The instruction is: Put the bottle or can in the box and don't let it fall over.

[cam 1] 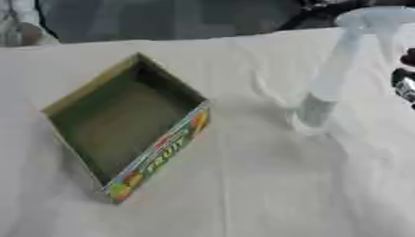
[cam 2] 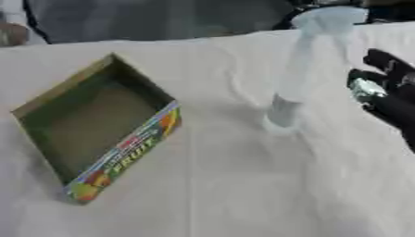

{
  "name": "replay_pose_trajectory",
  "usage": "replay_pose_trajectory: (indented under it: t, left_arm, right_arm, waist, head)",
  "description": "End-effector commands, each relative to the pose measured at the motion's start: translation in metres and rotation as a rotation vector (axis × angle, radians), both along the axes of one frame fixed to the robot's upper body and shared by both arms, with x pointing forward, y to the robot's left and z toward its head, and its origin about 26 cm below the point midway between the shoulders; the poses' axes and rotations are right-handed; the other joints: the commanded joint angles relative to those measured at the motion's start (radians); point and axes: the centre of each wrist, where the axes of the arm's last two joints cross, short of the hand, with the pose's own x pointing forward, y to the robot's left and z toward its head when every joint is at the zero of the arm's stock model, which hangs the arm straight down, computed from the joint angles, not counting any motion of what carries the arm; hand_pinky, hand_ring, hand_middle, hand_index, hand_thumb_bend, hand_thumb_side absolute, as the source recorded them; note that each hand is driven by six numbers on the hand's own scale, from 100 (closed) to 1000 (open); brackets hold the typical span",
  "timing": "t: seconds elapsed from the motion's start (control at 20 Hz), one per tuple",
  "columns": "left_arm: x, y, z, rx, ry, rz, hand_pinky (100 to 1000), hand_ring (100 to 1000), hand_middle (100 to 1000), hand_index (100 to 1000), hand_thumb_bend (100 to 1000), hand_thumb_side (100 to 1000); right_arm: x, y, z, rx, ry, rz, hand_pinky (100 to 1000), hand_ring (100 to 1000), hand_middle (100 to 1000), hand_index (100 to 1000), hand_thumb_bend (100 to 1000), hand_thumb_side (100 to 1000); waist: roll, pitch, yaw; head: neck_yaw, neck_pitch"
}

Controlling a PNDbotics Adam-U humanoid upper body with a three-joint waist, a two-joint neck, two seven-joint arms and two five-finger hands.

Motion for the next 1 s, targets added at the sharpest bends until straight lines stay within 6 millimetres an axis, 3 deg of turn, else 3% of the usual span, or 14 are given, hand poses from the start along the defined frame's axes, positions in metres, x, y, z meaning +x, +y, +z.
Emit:
replay_pose_trajectory:
  t: [0.05, 0.25, 0.6, 1.0]
  left_arm:
    - [-0.003, 0.003, 0.010, 0.029, -0.030, 0.011, 1000, 718, 701, 778, 100, 654]
    - [-0.003, 0.003, 0.011, 0.031, -0.032, 0.011, 1000, 719, 701, 778, 100, 661]
    - [-0.003, 0.003, 0.011, 0.035, -0.036, 0.008, 1000, 721, 703, 779, 100, 666]
    - [-0.003, 0.003, 0.010, 0.037, -0.029, 0.003, 1000, 723, 702, 779, 100, 672]
  right_arm:
    - [-0.004, -0.001, 0.009, -0.022, -0.030, -0.004, 927, 1000, 1000, 1000, 100, 387]
    - [-0.005, -0.002, 0.003, -0.026, -0.007, -0.012, 927, 1000, 1000, 1000, 100, 387]
    - [-0.005, 0.001, -0.003, -0.021, 0.029, -0.002, 930, 1000, 1000, 1000, 100, 387]
    - [-0.002, 0.007, 0.004, -0.041, 0.071, 0.047, 942, 1000, 1000, 1000, 100, 387]
  waist:
    - [-0.004, -0.021, 0.000]
    - [-0.003, -0.019, 0.002]
    - [-0.002, -0.015, 0.008]
    - [-0.004, -0.017, 0.019]
  head:
    - [0.005, 0.000]
    - [0.014, 0.007]
    - [0.003, -0.007]
    - [-0.017, -0.009]
